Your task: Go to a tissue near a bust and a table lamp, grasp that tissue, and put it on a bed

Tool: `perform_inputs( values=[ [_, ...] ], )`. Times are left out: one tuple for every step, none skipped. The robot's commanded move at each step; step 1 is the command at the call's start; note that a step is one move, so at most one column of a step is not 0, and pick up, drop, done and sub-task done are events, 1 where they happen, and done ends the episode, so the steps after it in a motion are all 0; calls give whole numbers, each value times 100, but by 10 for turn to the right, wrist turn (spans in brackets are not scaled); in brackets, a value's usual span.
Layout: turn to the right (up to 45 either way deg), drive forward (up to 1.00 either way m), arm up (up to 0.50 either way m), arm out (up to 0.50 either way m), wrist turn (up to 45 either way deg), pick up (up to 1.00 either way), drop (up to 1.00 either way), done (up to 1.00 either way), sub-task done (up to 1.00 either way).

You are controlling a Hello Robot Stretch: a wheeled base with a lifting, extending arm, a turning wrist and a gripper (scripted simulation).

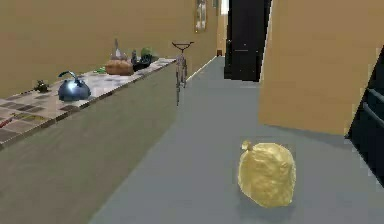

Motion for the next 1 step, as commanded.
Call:
perform_inputs(
  values=[
    [0,100,0,0,0,0,0,0,0]
  ],
)
